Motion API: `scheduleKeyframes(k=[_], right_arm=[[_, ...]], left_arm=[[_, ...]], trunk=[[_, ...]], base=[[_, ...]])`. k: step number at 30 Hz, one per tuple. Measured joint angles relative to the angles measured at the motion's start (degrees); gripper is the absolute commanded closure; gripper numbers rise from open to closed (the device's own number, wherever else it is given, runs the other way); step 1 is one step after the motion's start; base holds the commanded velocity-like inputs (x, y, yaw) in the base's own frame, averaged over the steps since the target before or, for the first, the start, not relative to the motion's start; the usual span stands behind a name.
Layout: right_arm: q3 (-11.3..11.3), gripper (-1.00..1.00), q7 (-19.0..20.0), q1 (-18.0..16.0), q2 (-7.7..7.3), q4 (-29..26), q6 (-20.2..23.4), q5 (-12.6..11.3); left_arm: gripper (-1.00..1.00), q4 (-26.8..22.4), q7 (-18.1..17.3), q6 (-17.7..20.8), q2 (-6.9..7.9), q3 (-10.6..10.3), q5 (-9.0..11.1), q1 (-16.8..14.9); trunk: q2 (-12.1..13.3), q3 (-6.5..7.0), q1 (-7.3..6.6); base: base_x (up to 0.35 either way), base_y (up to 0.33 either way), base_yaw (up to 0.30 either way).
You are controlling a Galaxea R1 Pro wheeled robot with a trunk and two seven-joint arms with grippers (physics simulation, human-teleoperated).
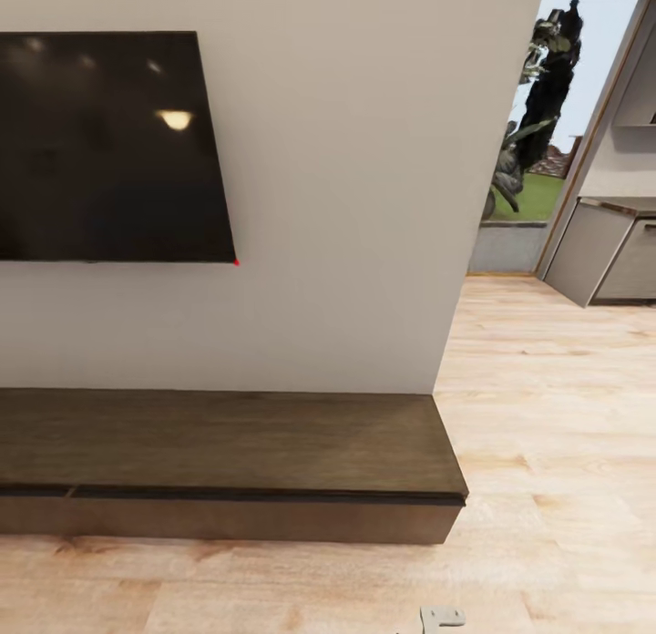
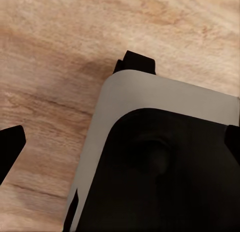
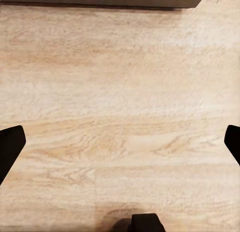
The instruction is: Place each of the two pumpkins and all three candles from the living room inside a cabinet in the living room (use any cabinet), then make sure every cabinet is closed, and position the cauldron so it is next to a table in the living room.
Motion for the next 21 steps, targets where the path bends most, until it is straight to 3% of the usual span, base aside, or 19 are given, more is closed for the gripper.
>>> scheduleKeyframes(k=[7,12,21], right_arm=[[0.00,-1.00,0.02,0.00,0.00,0.01,0.07,0.09],[1.40,-1.00,-0.28,-1.62,0.25,0.04,-0.29,0.10],[1.23,-1.00,-0.34,-1.59,0.35,-0.21,-0.31,0.43]], left_arm=[[-1.00,0.03,0.02,0.00,-0.07,0.00,0.09,0.05],[-1.00,-0.70,-0.35,0.18,0.87,0.00,-0.22,0.24],[-1.00,-0.91,0.45,0.18,-1.06,-0.16,-0.53,0.67]], trunk=[[2.81,1.26,-1.54],[2.81,1.26,-1.54],[2.81,1.26,-1.53]], base=[[0.000,0.000,0.000],[0.000,0.000,0.000],[-0.025,-0.012,0.002]])
